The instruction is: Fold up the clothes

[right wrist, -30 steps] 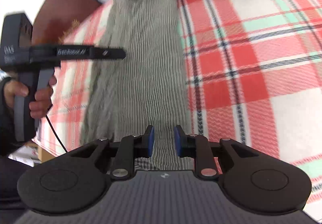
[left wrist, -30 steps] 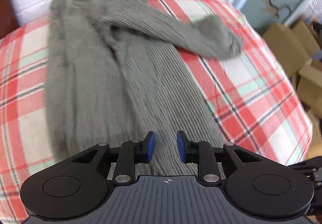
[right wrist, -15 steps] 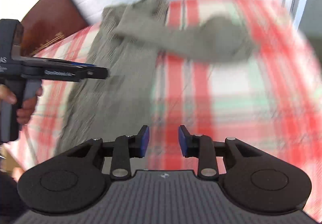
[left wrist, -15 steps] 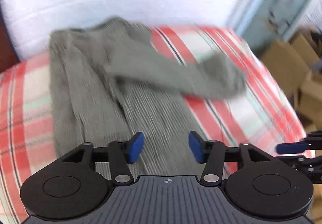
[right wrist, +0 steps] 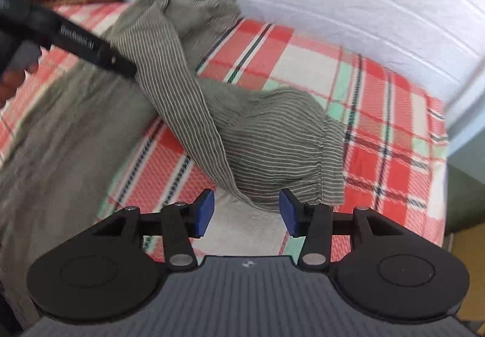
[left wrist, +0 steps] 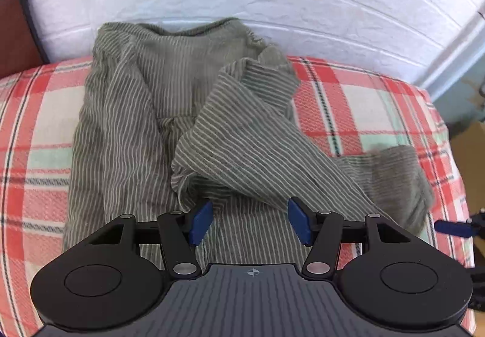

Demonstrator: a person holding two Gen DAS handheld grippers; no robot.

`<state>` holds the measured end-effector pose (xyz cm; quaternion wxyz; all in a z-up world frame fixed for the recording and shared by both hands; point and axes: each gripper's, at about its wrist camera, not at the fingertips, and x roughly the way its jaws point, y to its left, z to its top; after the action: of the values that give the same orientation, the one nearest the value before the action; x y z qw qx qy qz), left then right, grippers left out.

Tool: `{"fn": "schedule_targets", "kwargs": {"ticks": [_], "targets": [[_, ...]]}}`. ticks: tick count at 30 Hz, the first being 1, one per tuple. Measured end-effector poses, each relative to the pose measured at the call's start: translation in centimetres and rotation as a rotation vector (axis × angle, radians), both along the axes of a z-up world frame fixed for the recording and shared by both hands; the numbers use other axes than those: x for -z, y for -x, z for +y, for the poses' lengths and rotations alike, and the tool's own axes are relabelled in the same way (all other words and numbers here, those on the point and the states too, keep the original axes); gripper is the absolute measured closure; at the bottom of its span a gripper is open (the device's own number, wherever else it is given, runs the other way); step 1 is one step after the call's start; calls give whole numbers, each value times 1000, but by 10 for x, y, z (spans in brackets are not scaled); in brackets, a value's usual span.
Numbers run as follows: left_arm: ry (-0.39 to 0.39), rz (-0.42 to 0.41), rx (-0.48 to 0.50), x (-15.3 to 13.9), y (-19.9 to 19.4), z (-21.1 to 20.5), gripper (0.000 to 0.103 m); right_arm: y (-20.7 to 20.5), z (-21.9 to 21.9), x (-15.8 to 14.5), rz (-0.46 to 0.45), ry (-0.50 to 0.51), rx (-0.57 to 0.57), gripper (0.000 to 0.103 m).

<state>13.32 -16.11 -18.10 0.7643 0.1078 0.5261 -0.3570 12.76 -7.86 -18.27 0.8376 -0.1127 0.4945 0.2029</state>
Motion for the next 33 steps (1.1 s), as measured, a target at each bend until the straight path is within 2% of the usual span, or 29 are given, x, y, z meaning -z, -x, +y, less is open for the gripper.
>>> {"fn": "schedule_targets", "kwargs": {"ticks": [3,5,8,9,10,11,12,13,17,20,25,29,33], "targets": [[9,27,-46,5,-4,-4,33,-4,2,8,4,-14,-31,51],[39,56,-93,6,-9,-5,33,-6,1,11,7,-8,-41,51],[77,57,-137,2,-12,-9,36,-8,1,16,7,14,-52,51],[75,57,-140,2,-13,-12,42,-9,0,17,5,26,-54,51],[70,63,-130,3,-14,-15,80,-10,0,19,8,34,-54,54],[65,69,-121,3,-16,-17,97,-12,0,21,22,35,-50,62],[60,74,-113,4,-17,-20,101,-14,-1,22,37,29,-45,91],[61,72,-116,3,-17,-19,103,-14,-1,20,49,16,-41,102],[92,46,-85,-11,-17,-7,103,-9,-1,-4,66,-81,-34,103],[98,21,-52,-24,-22,6,103,3,2,-40,61,-217,-54,103],[83,-9,-27,-42,-41,33,103,28,19,-86,119,-453,-116,102],[67,-36,-34,-46,-53,53,103,43,42,-97,183,-579,-136,102],[36,-39,-29,-36,-59,68,103,51,69,-86,242,-634,-135,102]]}}
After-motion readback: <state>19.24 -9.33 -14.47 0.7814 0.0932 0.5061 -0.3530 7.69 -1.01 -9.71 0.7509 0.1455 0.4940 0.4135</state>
